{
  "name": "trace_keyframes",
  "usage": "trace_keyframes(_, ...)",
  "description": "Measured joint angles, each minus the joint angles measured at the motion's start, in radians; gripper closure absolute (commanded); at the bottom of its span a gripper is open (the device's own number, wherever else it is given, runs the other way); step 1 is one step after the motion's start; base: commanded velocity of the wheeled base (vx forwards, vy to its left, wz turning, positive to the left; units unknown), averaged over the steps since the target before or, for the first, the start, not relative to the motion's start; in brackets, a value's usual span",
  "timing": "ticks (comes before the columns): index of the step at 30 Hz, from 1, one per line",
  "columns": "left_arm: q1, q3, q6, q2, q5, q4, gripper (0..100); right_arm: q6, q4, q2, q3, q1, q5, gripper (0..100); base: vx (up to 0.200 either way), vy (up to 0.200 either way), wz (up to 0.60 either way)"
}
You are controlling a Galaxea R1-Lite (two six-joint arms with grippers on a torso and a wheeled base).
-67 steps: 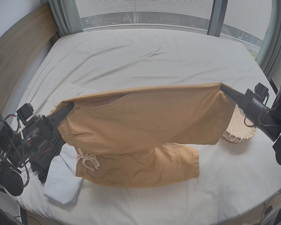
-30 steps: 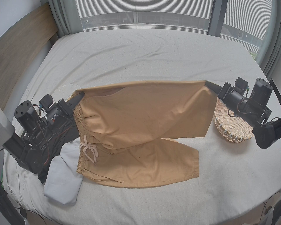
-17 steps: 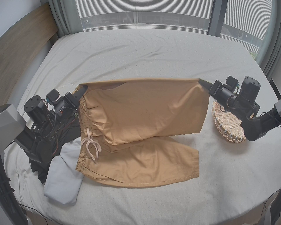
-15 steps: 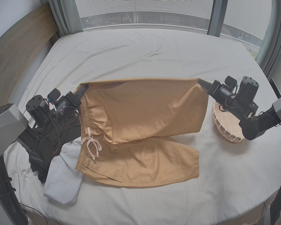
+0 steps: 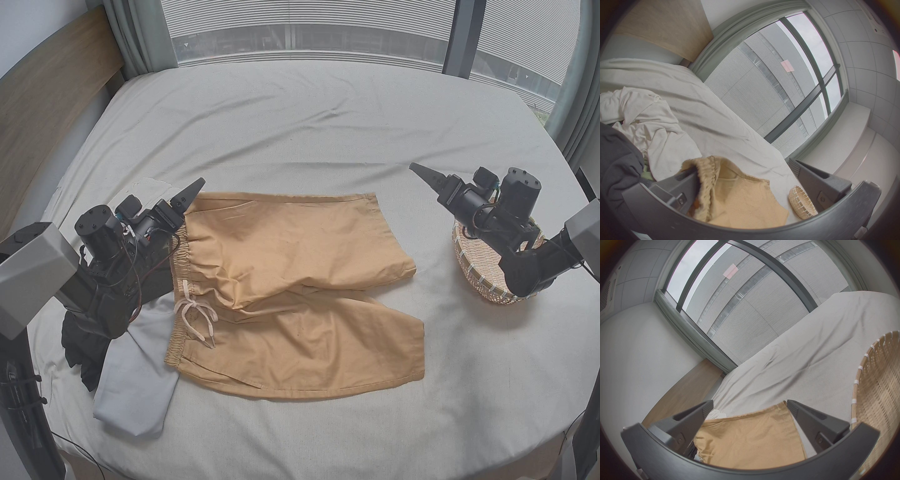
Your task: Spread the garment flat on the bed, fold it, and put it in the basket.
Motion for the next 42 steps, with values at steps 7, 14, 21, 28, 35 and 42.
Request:
trace_keyframes(7,0.01,0.025,0.009,0.001,0.037,0.017,0,-0.017,-0.046,-0.061,0.207,0.014,0.0,0,0.0,0.0,0.0)
trace_keyframes(14,0.041,0.129,0.063,-0.022,0.048,0.017,0,-0.029,-0.184,-0.119,0.45,0.02,0.002,0,0.0,0.0,0.0)
trace_keyframes(21,0.061,0.322,0.096,-0.097,0.021,-0.024,0,-0.029,-0.245,-0.144,0.602,0.032,0.003,0,0.0,0.0,0.0)
trace_keyframes(28,0.016,0.514,0.125,-0.189,-0.05,-0.06,0,-0.025,-0.255,-0.138,0.711,0.046,0.002,0,0.0,0.0,0.0)
trace_keyframes(35,-0.058,0.592,0.166,-0.231,-0.077,-0.071,0,-0.021,-0.317,-0.046,0.8,0.049,0.002,0,0.0,0.0,0.0)
trace_keyframes(42,-0.111,0.616,0.173,-0.241,-0.075,-0.073,0,-0.026,-0.425,0.051,0.843,0.058,0.002,0,0.0,0.0,0.0)
